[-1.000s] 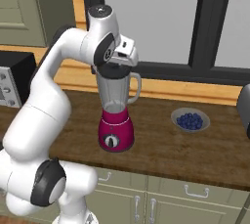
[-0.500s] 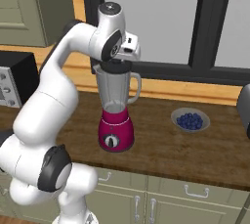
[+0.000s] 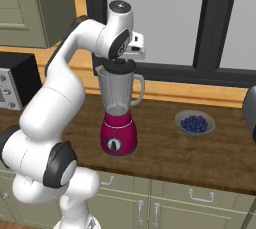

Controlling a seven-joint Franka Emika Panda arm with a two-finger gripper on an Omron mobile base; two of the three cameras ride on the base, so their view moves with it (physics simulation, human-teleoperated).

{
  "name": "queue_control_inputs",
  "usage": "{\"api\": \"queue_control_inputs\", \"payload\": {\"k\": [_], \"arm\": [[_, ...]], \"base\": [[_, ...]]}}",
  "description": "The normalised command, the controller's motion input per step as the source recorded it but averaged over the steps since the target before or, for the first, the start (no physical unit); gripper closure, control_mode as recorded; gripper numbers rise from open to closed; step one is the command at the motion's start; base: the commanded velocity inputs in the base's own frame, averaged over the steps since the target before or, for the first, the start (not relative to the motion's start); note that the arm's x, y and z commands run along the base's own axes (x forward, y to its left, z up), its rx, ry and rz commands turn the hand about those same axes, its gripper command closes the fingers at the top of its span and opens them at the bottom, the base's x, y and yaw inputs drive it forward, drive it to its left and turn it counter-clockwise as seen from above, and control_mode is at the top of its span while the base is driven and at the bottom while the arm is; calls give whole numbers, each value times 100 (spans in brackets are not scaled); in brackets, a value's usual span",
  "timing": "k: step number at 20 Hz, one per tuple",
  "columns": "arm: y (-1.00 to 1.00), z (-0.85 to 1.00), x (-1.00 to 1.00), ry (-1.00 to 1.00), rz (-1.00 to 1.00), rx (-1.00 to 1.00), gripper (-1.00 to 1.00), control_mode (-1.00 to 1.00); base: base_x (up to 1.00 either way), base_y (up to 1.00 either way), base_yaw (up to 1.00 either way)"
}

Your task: Close the lid blender by securely placing the lid on top.

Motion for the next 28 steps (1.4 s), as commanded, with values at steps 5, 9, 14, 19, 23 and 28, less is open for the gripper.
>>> {"api": "queue_control_inputs", "payload": {"k": [5, 9, 14, 19, 23, 28], "arm": [[4, 0, -1, 0, 12, -4, 100, -100], [24, 0, -1, 0, 4, -6, 100, -100], [31, 0, 0, 0, 0, -5, 100, -100], [6, -2, 0, 0, 0, -2, 100, -100], [-12, -2, 0, 0, 0, 0, 100, -100], [-19, 0, 0, 2, 0, 0, 100, -100]], "base": [[0, 0, 0], [0, 0, 0], [0, 0, 0], [0, 0, 0], [0, 0, 0], [0, 0, 0]]}}
